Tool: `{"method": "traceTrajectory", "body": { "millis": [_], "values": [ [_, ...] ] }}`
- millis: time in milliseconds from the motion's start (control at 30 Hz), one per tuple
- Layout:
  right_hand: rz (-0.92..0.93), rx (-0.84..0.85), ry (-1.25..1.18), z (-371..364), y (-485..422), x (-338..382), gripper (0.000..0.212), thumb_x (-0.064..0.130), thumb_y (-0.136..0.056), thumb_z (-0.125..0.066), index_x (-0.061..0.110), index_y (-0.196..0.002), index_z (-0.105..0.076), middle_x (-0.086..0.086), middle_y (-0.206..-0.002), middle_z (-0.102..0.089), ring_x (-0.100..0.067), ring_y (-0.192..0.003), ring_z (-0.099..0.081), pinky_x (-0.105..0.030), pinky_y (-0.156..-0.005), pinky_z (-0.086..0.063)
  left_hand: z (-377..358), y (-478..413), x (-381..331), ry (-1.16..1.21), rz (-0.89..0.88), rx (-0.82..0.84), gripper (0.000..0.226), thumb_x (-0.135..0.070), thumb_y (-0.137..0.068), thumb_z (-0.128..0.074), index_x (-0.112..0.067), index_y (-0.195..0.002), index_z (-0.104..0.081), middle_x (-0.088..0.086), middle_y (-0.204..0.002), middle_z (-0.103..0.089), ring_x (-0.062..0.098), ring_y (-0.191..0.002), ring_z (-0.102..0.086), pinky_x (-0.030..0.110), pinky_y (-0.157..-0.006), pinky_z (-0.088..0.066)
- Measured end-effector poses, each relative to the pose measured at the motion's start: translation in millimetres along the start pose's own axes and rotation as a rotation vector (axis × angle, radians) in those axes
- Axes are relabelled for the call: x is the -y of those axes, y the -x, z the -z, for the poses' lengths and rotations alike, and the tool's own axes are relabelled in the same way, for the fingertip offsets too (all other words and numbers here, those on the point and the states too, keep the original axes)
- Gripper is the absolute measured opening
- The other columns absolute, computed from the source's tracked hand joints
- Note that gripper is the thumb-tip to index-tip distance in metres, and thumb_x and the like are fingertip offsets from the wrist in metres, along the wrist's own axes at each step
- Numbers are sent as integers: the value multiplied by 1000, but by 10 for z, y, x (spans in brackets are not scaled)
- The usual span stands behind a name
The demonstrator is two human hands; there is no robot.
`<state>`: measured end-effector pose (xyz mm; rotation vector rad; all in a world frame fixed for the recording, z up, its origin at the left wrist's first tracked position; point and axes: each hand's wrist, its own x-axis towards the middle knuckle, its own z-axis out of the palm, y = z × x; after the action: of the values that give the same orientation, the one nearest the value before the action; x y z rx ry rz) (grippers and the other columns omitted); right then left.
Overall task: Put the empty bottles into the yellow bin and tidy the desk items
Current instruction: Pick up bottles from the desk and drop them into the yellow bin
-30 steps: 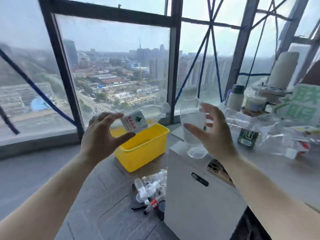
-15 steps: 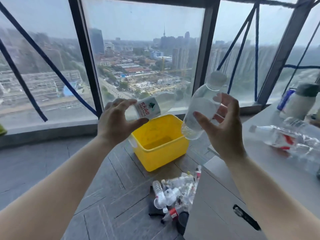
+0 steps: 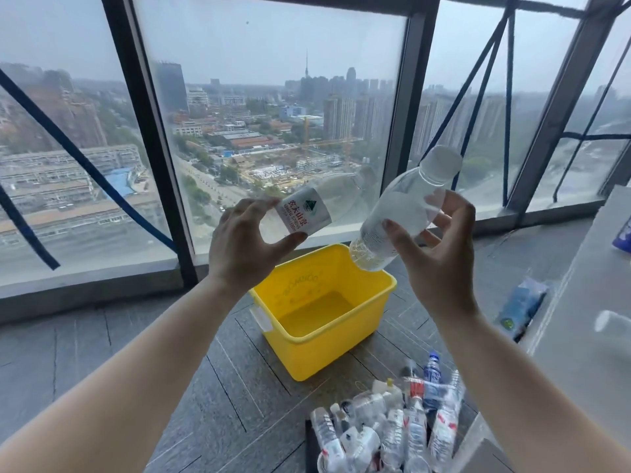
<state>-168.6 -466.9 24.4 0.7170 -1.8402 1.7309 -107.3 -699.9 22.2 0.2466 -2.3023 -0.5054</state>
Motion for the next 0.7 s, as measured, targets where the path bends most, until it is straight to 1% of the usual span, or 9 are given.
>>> {"method": "traceTrajectory", "body": {
  "millis": [133,233,267,300,367,400,433,500,700],
  "values": [
    [1,-39,-21,-339,-376,-269,70,34,-76,-76,10,-127,-34,-9,-135,-43,-18,-118,-55,-32,-89,-55,-271,-451,194,17,-3,1,68,-58,-75,-67,-23,-132,-52,4,-132,-54,24,-120,-47,37,-93,-39],
    [9,-89,-16,-649,-797,-512,69,29,-80,-75,8,-129,-31,-10,-137,-40,-20,-121,-51,-31,-91,-54,-529,-956,238,-6,-24,-8,71,-58,-79,-63,-23,-139,-45,4,-140,-49,26,-127,-42,41,-101,-35],
    [-6,-85,7,-764,-971,-643,69,27,-82,-73,9,-132,-28,-10,-139,-38,-21,-123,-49,-31,-93,-53,-636,-1152,268,-66,-7,47,75,-59,-83,-57,-24,-145,-34,5,-149,-38,28,-135,-34,45,-107,-29],
    [-69,-43,36,-873,-1150,-797,72,29,-84,-70,11,-136,-24,-9,-142,-35,-23,-126,-46,-32,-97,-49,-749,-1342,314,-169,37,154,81,-61,-87,-49,-25,-151,-16,5,-158,-18,29,-143,-19,49,-114,-18],
    [-423,165,99,-1055,-1402,-1130,85,40,-86,-65,18,-145,-8,-5,-150,-24,-29,-135,-34,-39,-105,-37,-953,-1574,474,-341,178,411,89,-64,-90,-36,-26,-148,19,2,-157,24,27,-145,16,55,-115,6],
    [-624,264,166,-1114,-1441,-1298,93,45,-85,-63,20,-148,0,-5,-155,-16,-31,-139,-27,-42,-109,-31,-1042,-1611,573,-351,228,490,90,-65,-90,-34,-26,-146,25,2,-153,32,26,-143,24,55,-114,11],
    [-736,320,244,-1141,-1422,-1430,97,46,-86,-62,19,-150,6,-5,-158,-8,-33,-142,-20,-45,-112,-26,-1110,-1594,673,-333,239,537,90,-66,-90,-33,-27,-145,26,1,-152,34,25,-142,26,54,-114,13],
    [-742,320,338,-1148,-1307,-1619,95,40,-90,-60,14,-150,8,-9,-159,-2,-32,-145,-12,-47,-113,-22,-1188,-1465,845,-319,191,603,87,-65,-90,-33,-30,-147,23,-1,-153,32,23,-143,24,52,-114,14],
    [-729,327,409,-1096,-1030,-1762,81,33,-91,-60,12,-149,-8,-13,-155,-18,-36,-138,-27,-48,-103,-37,-1232,-1206,990,-303,121,677,81,-62,-92,-37,-29,-151,9,-2,-159,17,21,-146,15,50,-116,8]
  ]
}}
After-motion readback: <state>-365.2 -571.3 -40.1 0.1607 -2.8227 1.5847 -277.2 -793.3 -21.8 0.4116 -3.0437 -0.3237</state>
